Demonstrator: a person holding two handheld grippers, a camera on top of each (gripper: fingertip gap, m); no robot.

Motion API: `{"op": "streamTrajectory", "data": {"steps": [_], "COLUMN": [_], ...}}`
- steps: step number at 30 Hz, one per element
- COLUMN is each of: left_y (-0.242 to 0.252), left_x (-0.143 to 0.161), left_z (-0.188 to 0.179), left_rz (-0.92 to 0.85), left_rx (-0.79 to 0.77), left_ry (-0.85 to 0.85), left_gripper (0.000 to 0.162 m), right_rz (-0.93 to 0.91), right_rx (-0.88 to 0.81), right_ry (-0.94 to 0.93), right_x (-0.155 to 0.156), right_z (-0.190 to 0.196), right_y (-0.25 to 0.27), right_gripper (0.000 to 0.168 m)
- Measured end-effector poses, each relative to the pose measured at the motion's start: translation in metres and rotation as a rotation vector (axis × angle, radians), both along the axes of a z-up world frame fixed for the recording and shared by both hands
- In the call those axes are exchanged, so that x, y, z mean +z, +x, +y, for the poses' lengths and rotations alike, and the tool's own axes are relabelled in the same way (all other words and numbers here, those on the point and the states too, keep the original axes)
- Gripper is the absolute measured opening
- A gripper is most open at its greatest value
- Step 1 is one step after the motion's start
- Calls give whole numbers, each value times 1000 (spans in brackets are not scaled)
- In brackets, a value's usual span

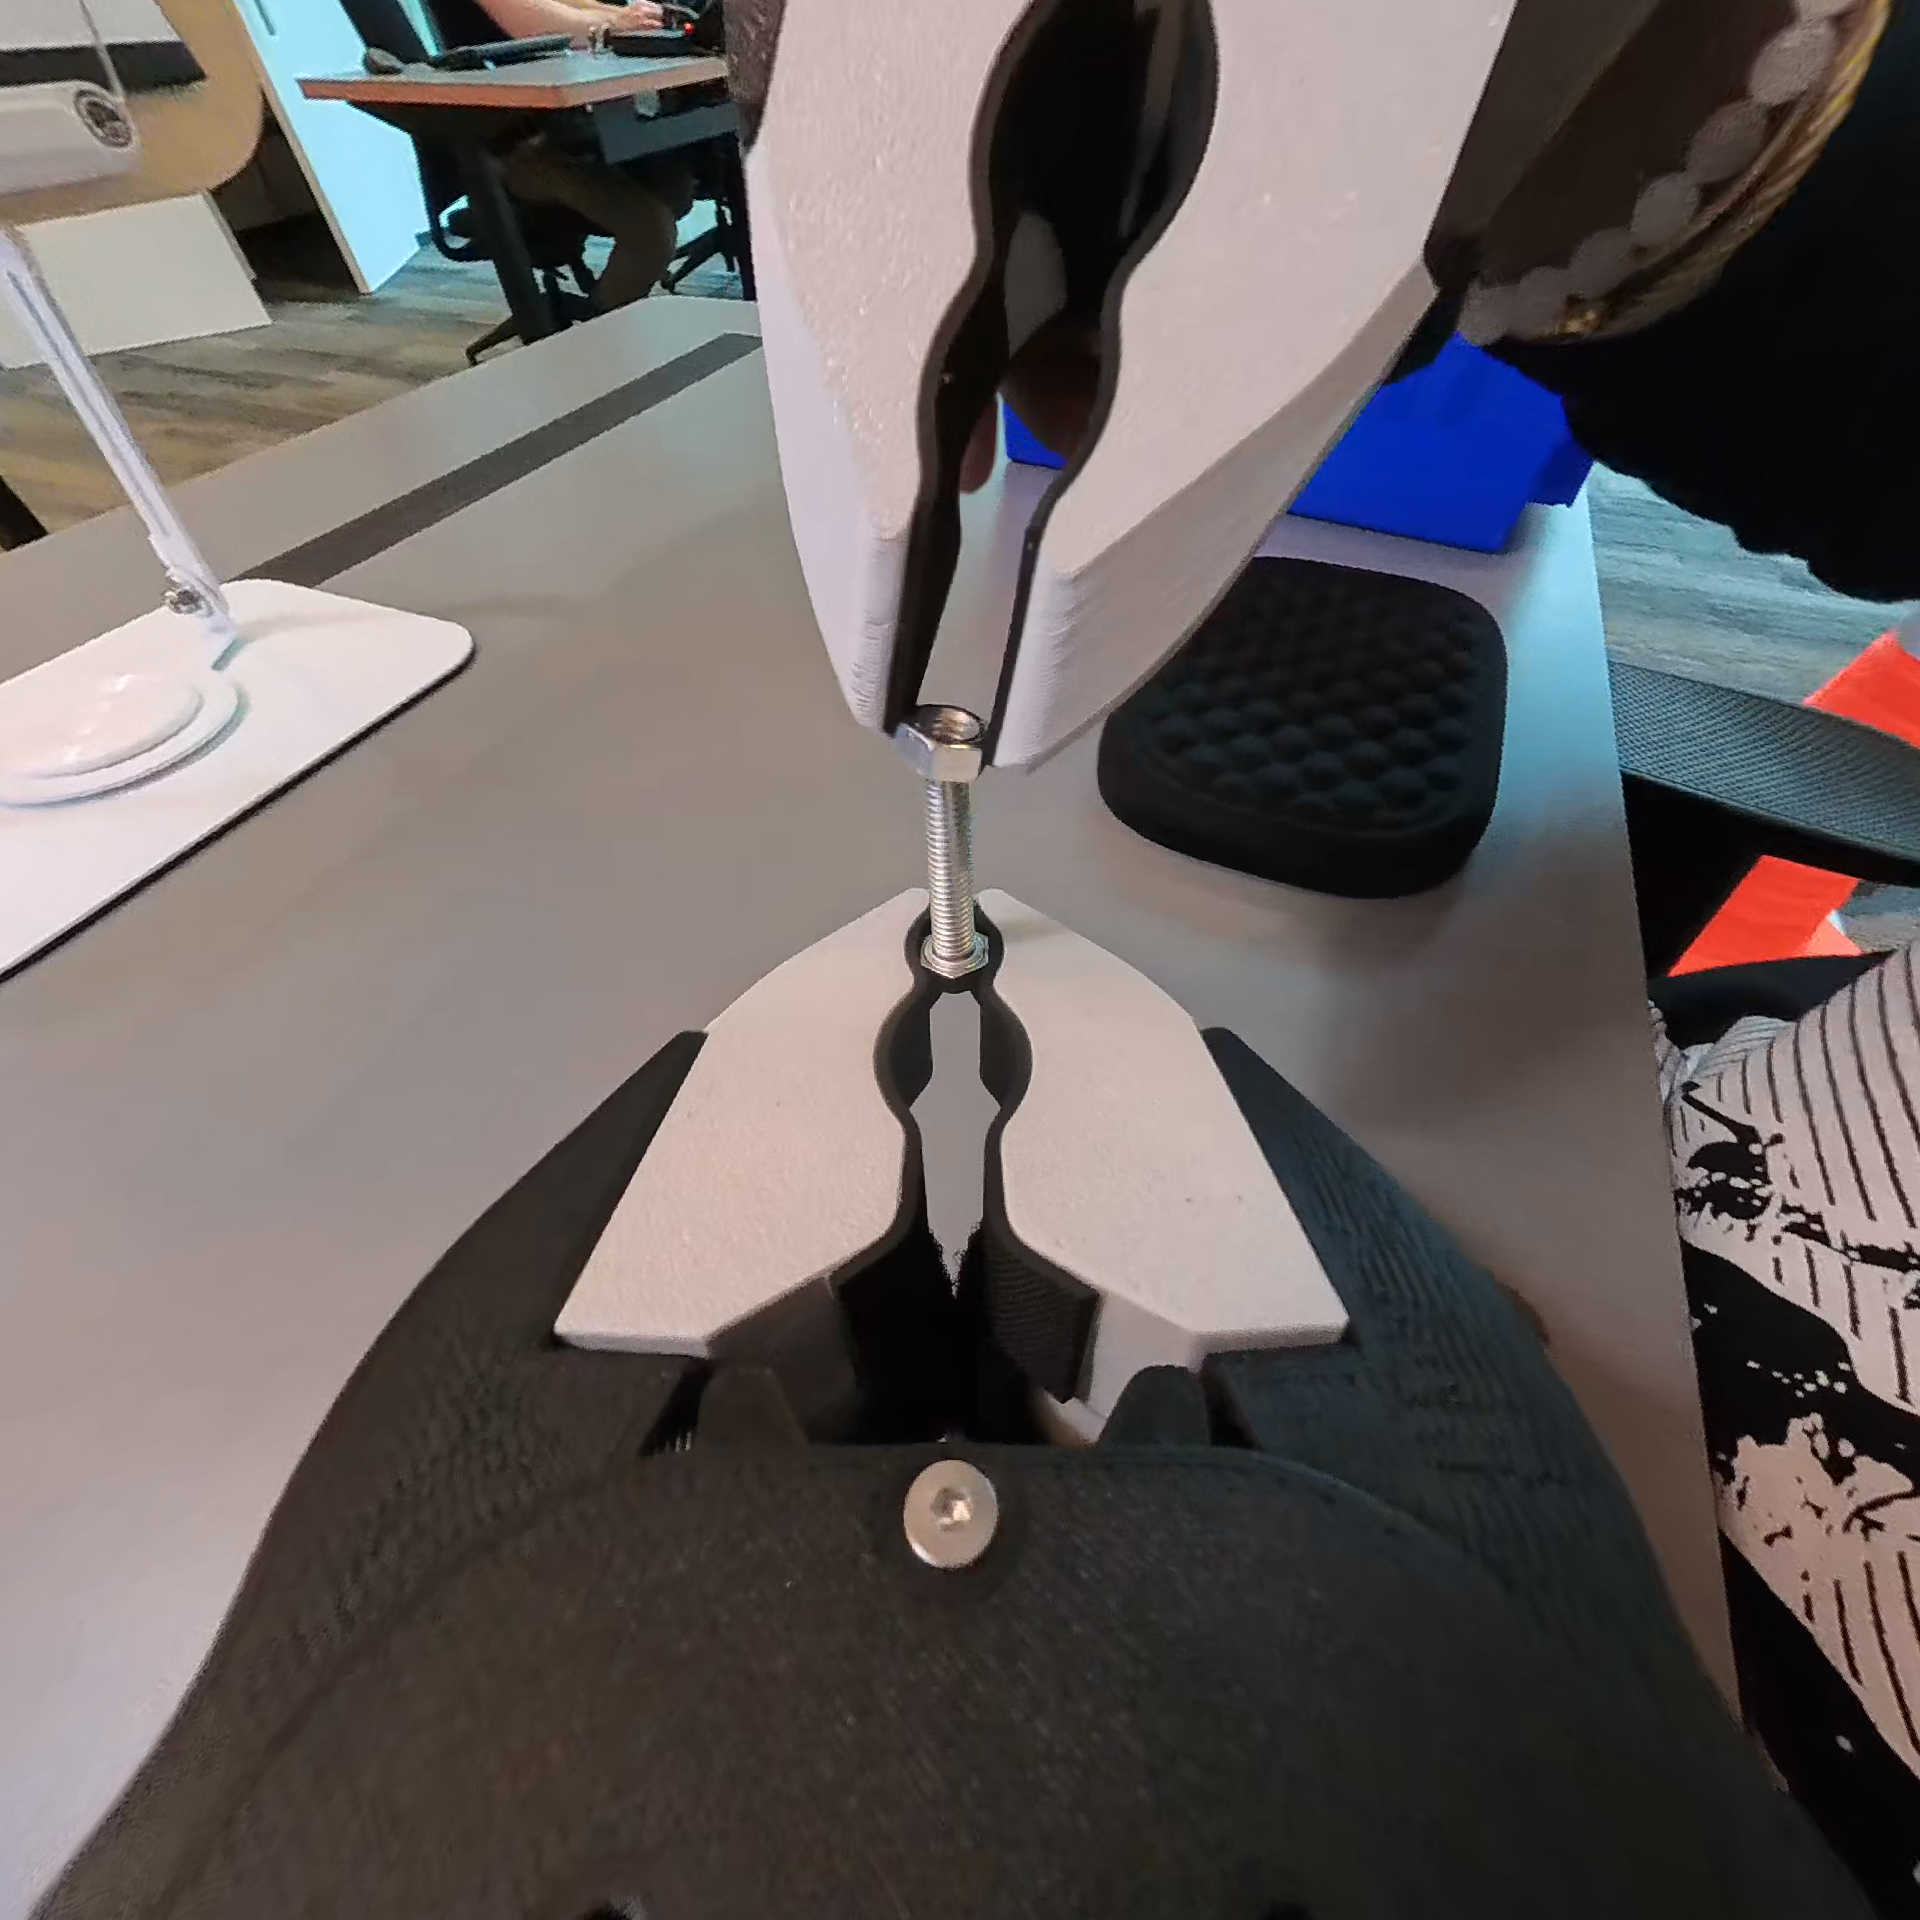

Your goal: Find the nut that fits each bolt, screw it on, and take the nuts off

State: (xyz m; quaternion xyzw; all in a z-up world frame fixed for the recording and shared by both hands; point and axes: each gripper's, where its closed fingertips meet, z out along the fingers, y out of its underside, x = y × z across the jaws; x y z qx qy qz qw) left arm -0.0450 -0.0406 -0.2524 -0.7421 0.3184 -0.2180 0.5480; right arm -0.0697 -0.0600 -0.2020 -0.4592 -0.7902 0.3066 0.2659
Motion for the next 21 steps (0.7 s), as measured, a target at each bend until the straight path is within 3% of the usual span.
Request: {"op": "streamTrajectory", "data": {"steps": [5, 9, 15, 21], "left_y": [-1, -1, -5, -6], "left_x": [0, 1, 8, 10], "left_z": [1, 0, 1, 0], "left_rz": [-3, -17, -75, -91], "left_rx": [4, 1, 7, 6], "left_ry": [-7, -5, 6, 5], "left_gripper": [4, 4, 4, 4], "right_rz": [-16, 28, 320, 586], "right_rx": [-47, -56, -162, -252], "right_ry": [20, -62, -338, -424], "right_x": [0, 6, 9, 14], "right_z": [1, -3, -8, -8], "right_y": [-1, -2, -6, -10], "right_gripper": [10, 25, 46, 47]}}
